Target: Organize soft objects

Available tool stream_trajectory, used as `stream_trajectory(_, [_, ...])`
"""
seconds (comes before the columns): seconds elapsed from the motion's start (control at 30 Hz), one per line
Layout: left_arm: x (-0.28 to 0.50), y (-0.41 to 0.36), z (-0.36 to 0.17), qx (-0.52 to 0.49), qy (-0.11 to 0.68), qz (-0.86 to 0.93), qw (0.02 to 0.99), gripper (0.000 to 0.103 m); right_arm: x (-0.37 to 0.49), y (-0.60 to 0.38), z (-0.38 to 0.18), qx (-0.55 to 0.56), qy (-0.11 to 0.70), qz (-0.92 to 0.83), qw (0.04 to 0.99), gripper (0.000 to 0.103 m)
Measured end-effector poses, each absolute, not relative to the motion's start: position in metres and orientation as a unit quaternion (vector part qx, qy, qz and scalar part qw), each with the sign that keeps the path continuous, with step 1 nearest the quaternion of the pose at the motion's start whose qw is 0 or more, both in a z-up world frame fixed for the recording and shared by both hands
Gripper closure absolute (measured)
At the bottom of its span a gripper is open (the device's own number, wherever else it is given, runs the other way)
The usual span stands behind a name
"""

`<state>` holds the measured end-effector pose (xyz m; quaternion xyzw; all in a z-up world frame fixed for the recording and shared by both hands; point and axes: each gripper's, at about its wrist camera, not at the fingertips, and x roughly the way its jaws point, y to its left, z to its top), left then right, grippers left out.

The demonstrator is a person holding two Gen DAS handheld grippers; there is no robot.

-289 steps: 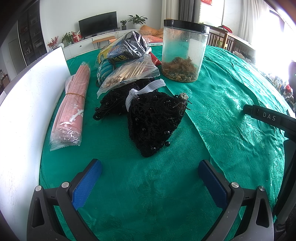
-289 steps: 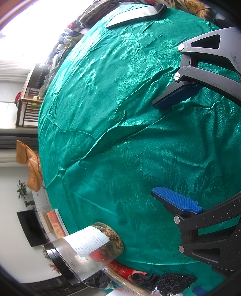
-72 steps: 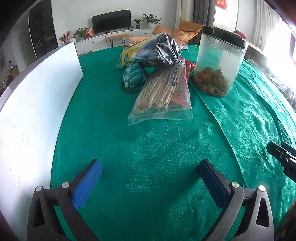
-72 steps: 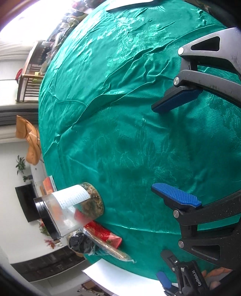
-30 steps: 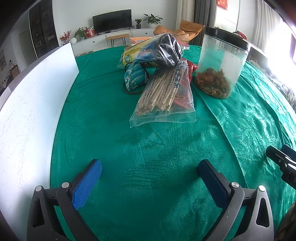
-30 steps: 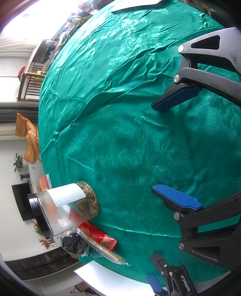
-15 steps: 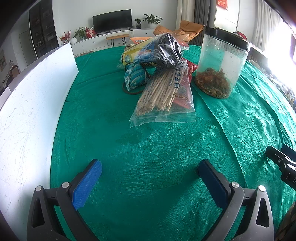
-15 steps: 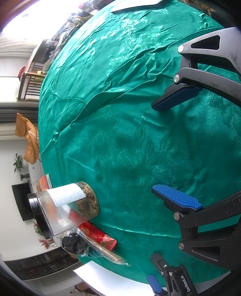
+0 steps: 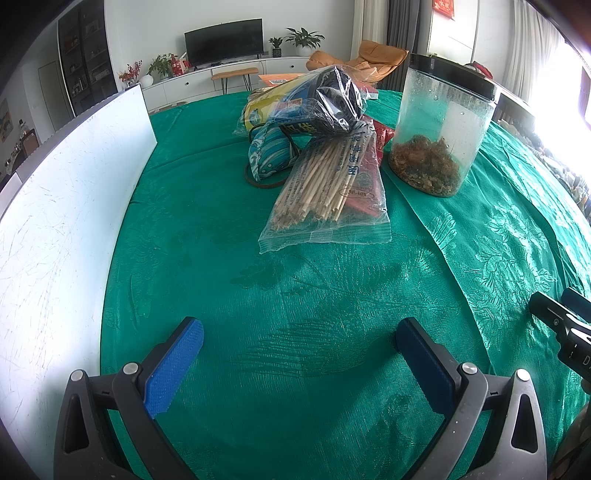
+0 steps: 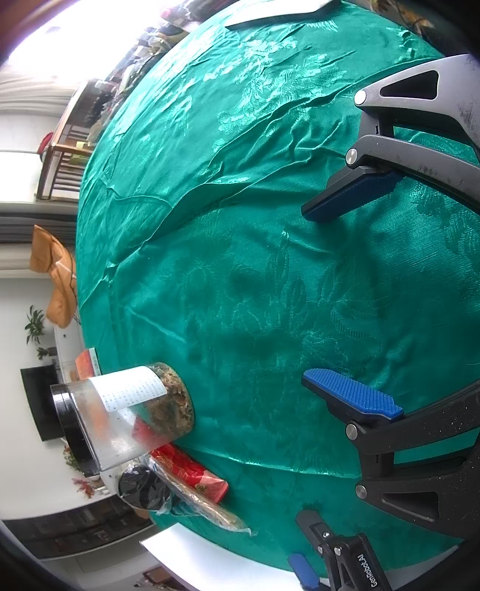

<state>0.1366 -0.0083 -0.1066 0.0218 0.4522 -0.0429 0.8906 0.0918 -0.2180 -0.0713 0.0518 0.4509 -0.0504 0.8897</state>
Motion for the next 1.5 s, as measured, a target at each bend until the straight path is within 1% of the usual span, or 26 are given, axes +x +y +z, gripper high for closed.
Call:
stream_trajectory(0.67, [0.135,-0.011,-0.108,0.026,0.461,-0.052,0.886,0.0,0.092,-0.217,-0.071,0.046,0.453,-0.054,0.889,0.018])
stream_trajectory(0.73, [0.127,-0.011,-0.107,0.035,0.475,-0.066,0.877,0.0,0.094,-0.216,-0.072,0.042,0.457,-0.048,0.887,0.015])
stream_trajectory(0.77, [0.12,-0.01,-0.107,0.039,0.476,-0.07,0.876,0.0,0.095,-0.214,-0.072,0.037,0.46,-0.043,0.886,0.011])
stream_trajectory(0.87, [0.101,-0.007,-0.106,0.045,0.469,-0.083,0.878,0.0,0.108,-0.208,-0.065,0.04,0.489,-0.015,0.871,0.011])
stream_trajectory(0.97, [0.099,-0.008,-0.106,0.044,0.467,-0.081,0.879,0.0,0.127,-0.18,-0.032,0.087,0.454,0.061,0.885,0.012])
stream_trajectory(1.0, [0.099,-0.008,-0.106,0.044,0.466,-0.081,0.88,0.0,0.139,-0.163,-0.021,0.086,0.443,0.086,0.888,0.012])
stream_trajectory(1.07, [0.099,-0.008,-0.106,0.043,0.465,-0.081,0.88,0.0,0.168,-0.127,-0.01,0.071,0.447,0.125,0.883,0.012])
stream_trajectory(1.2, [0.098,-0.008,-0.105,0.043,0.465,-0.082,0.881,0.0,0.216,-0.067,-0.025,0.005,0.483,0.159,0.861,0.015])
stream_trajectory(1.23, [0.098,-0.008,-0.105,0.044,0.465,-0.082,0.881,0.0,0.222,-0.058,-0.033,-0.018,0.493,0.156,0.856,0.018])
stream_trajectory(1.27, [0.098,-0.008,-0.105,0.043,0.464,-0.082,0.881,0.0,0.223,-0.054,-0.038,-0.039,0.5,0.146,0.853,0.044])
stream_trajectory(1.3, [0.098,-0.008,-0.105,0.043,0.464,-0.082,0.881,0.0,0.218,-0.058,-0.037,-0.041,0.494,0.141,0.857,0.06])
stream_trajectory(1.37, [0.098,-0.007,-0.104,0.043,0.464,-0.082,0.881,0.0,0.206,-0.076,-0.031,-0.007,0.497,0.158,0.853,0.085])
stream_trajectory(1.43, [0.098,-0.007,-0.104,0.043,0.464,-0.082,0.881,0.0,0.182,-0.099,-0.024,0.0,0.495,0.159,0.854,0.09])
stream_trajectory(1.5, [0.098,-0.007,-0.104,0.043,0.464,-0.081,0.881,0.0,0.154,-0.124,-0.02,0.001,0.495,0.157,0.855,0.091])
